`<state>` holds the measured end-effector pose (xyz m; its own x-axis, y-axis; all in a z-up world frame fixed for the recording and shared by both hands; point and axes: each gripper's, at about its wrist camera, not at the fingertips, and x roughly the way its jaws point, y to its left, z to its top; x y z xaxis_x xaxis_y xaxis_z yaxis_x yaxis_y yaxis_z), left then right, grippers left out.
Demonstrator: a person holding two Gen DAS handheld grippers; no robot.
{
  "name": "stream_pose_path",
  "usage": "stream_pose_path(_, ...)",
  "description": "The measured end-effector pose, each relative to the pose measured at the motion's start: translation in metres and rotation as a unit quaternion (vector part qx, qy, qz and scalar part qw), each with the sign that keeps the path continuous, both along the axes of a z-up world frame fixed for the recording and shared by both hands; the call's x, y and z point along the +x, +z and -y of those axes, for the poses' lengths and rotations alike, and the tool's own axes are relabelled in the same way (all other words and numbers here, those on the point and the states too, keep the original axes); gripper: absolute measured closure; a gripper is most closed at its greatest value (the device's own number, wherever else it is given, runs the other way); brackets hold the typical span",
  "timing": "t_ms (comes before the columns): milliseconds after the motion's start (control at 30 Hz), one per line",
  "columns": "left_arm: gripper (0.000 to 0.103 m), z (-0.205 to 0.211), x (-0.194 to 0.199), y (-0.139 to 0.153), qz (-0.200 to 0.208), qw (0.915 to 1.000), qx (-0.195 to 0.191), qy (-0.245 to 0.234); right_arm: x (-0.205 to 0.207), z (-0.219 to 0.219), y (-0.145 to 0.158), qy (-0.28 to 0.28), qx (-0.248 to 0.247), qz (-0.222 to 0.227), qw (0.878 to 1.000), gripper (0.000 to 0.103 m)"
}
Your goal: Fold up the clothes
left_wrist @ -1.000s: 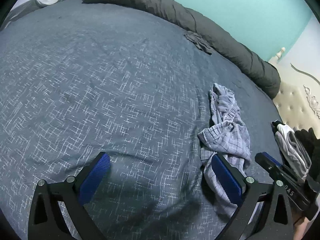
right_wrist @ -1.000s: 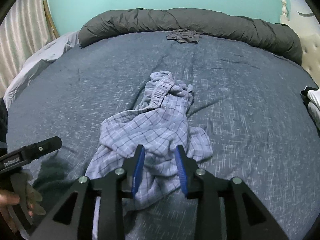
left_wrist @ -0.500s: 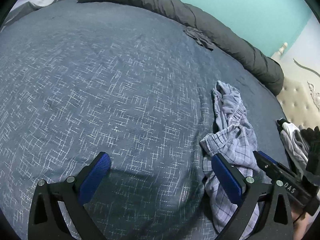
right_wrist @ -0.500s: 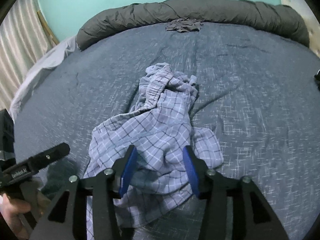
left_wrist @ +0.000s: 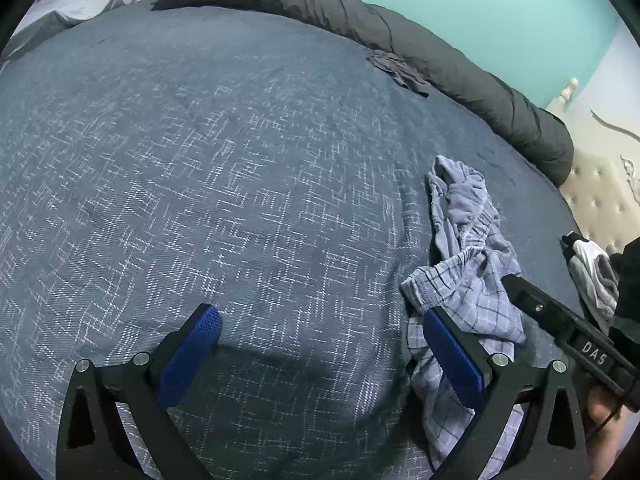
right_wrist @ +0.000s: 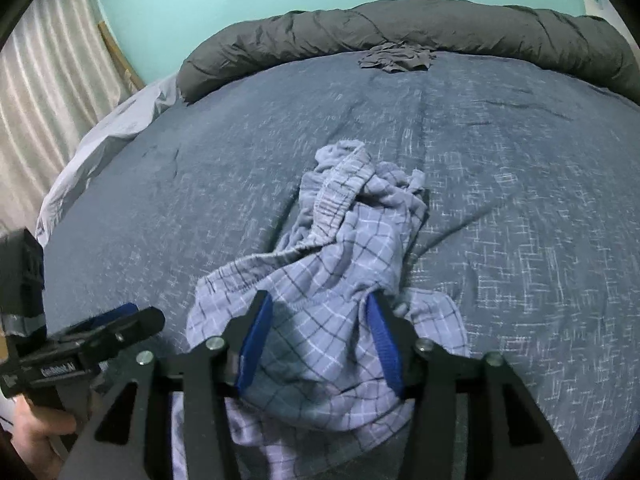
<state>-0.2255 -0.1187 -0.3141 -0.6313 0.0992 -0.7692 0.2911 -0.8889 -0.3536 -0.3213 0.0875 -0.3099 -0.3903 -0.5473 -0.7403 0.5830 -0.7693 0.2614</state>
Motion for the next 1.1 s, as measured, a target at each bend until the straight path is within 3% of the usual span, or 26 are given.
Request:
stream_pose_path(100,0.0,-0.003,-0.001,0.001,-0.001,1.0,-0.002,-0.003,-0.001,-0.003,-0.002,-0.002,0.003,-0.004,1.0,0.086)
stream_pose_path(367,0.0,-0.005,-0.003,-0.001,0.002,1.0,-0.005,-0.003,-0.002,-0.003,-0.001,0.002,0.005,-0.02,1.0,0.101)
stream_pose_path(800,0.0,-0.001,0.001,0.002,0.001,1.0,-0.009,-0.002,-0.014,-0.035,0.01,-0.049,-0.008,-0.036,0.998,0.102)
stream_pose_path(1100,0.0,-0.003,-0.001,0.0,0.001,1.0,-0.008,0.002,-0.04,-0.086,0.004,-0.159,0.022,-0.026,0.987,0.102)
